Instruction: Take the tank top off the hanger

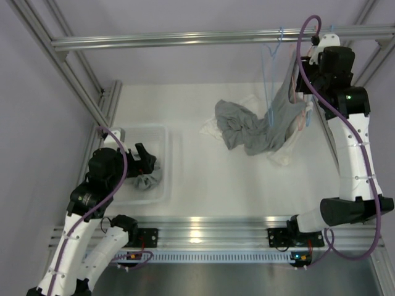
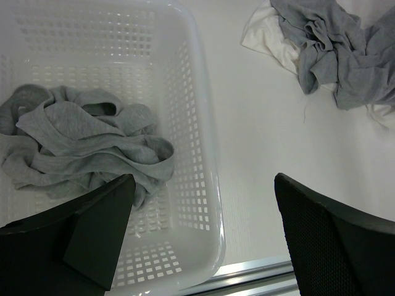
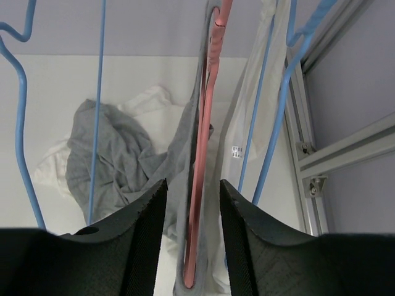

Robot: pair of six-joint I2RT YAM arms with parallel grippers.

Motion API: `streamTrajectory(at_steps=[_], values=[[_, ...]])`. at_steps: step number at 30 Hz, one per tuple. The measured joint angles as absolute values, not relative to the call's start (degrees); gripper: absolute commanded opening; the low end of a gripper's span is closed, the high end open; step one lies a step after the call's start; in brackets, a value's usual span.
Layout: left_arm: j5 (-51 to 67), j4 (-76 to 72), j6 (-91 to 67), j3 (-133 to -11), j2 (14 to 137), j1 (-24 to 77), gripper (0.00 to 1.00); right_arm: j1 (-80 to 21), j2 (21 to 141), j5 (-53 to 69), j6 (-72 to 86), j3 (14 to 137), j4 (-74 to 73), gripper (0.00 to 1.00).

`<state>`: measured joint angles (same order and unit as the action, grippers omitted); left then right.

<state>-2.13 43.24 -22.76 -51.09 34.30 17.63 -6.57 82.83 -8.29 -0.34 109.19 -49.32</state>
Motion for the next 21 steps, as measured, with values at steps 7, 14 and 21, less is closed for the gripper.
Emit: streamTrajectory(at_steps=[7,14,21], values=[[-2.1,43.2,-22.8,-51.1,34.5,17.7,0.99,-6.6,83.8,-8.9,-0.6,109.0,-49.2,0.23],[-1.9,43.2,-22.7,-51.1,34.8,17.7,0.99,-6.6,86.1,-8.9,-0.5,106.9,-49.3,0.13],[-1.9,43.2,-22.7,-51.1,34.8,17.7,0.99,-6.6,86.0,-8.0,-0.2,106.5,-49.2,0.00]])
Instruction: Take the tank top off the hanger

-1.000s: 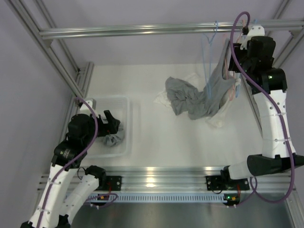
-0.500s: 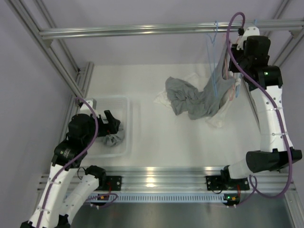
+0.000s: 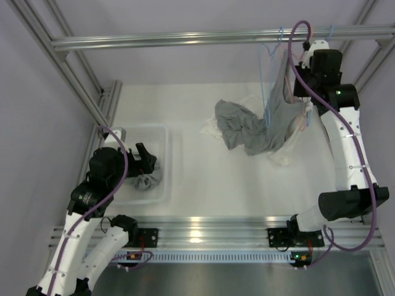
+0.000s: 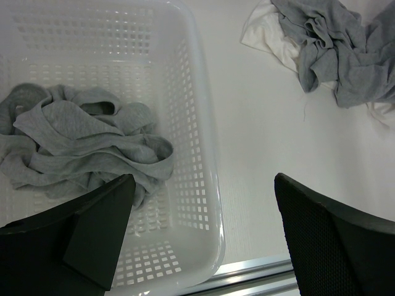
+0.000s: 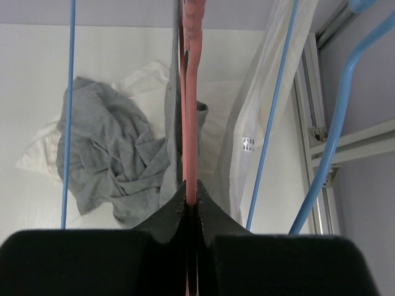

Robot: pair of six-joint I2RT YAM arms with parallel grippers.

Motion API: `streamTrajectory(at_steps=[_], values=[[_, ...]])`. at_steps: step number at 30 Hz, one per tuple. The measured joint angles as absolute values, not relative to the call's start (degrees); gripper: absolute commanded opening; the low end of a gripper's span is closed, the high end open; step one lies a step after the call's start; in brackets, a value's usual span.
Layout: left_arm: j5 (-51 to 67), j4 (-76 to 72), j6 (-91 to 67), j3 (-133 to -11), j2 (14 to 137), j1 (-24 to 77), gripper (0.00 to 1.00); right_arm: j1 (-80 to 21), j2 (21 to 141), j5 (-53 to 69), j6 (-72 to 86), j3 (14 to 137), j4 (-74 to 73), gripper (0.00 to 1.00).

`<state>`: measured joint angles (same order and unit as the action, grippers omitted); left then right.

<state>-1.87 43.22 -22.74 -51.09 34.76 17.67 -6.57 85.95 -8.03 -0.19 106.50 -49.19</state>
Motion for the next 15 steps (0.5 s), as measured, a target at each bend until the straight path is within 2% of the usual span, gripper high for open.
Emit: streamTrajectory(at_steps=[15], values=[[-1.3,43.2,-22.7,-51.1,34.8,17.7,0.99,-6.5,76.1,-5.5,3.9,97.1,-38.2,0.00]])
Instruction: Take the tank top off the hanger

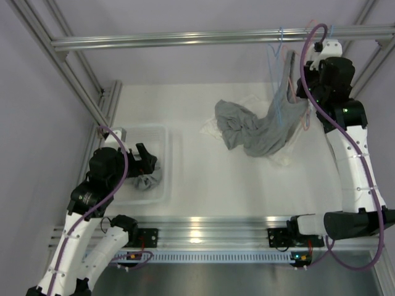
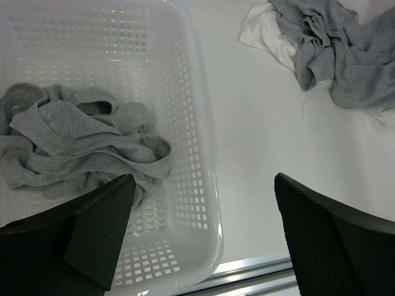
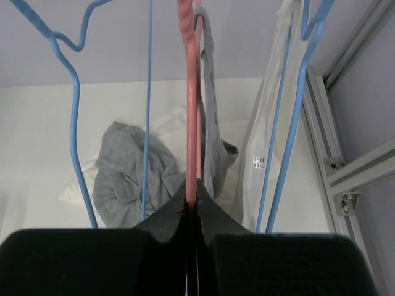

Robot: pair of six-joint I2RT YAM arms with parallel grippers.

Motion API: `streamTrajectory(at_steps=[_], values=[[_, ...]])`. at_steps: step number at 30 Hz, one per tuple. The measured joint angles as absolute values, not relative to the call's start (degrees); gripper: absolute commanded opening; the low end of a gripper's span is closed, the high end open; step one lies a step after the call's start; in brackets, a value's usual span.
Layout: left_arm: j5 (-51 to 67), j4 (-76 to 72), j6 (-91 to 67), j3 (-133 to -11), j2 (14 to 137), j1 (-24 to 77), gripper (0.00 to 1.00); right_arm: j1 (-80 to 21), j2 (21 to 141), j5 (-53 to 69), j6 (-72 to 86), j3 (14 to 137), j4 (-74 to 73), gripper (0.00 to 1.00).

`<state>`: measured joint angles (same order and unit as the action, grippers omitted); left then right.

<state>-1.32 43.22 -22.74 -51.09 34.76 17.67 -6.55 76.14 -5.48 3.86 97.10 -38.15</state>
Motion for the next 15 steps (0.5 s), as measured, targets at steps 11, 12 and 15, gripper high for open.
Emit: streamTrajectory(at_steps=[11,12,15], values=[[-1.3,43.2,-22.7,-51.1,34.8,17.7,0.99,-6.5,70.8,-4.7,4.8,91.2,-31.4,0.00],[-1.3,43.2,-22.7,-51.1,34.8,17.7,0.99,-6.5,69.7,-4.7,4.9,90.5,-31.3,0.00],[-1.3,43.2,-22.7,-51.1,34.8,17.7,0.99,-6.5,65.3,-4.6,5.2,88.2,-31.0,0.00]])
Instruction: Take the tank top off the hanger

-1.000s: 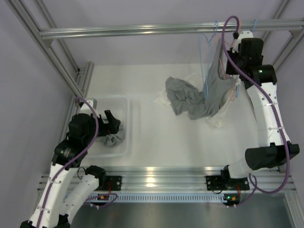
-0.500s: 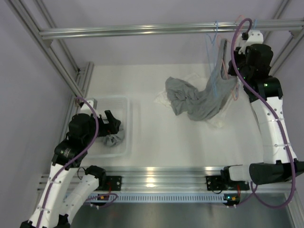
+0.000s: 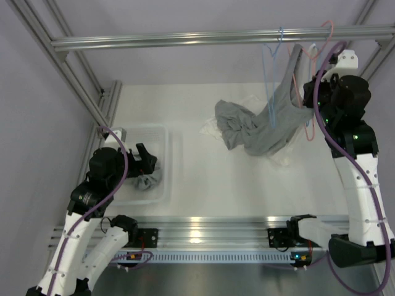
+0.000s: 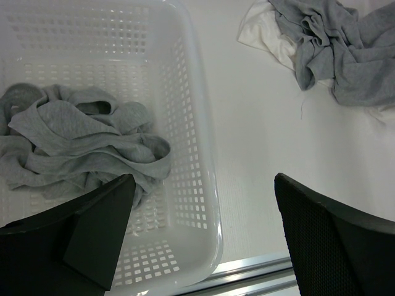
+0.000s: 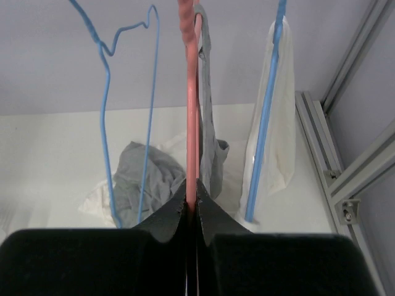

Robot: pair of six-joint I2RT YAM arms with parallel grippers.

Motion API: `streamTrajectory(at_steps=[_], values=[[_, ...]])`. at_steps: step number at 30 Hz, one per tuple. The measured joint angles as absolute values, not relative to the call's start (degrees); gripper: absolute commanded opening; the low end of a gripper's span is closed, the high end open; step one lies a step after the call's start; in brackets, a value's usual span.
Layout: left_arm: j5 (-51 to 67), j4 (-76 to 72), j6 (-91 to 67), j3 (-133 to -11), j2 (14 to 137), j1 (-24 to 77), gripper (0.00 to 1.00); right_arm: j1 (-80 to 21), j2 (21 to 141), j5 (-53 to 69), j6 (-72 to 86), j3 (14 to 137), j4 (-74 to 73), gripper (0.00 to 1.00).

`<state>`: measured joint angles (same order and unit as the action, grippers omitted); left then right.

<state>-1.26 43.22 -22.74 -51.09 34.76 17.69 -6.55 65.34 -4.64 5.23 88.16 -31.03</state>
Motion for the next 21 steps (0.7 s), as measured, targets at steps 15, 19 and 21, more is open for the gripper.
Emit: streamTrajectory(at_steps=[15,19,21], values=[[16.6,38.9,-25.1,-56.4,40.5,18.1,0.99,-6.5,39.2,-0.9,6.5,82.4,-50.5,0.00],[20.2,35.5,-27.9,-62.3,44.5,23.4,0.99,-6.6,33.9,1.4,6.5,88.8,-57.3,0.00],[19.4,34.6,-28.4,-66.1,46.5,29.8,0.99,-6.6,30.8,4.2,6.5,89.7,-58.8,0.00]])
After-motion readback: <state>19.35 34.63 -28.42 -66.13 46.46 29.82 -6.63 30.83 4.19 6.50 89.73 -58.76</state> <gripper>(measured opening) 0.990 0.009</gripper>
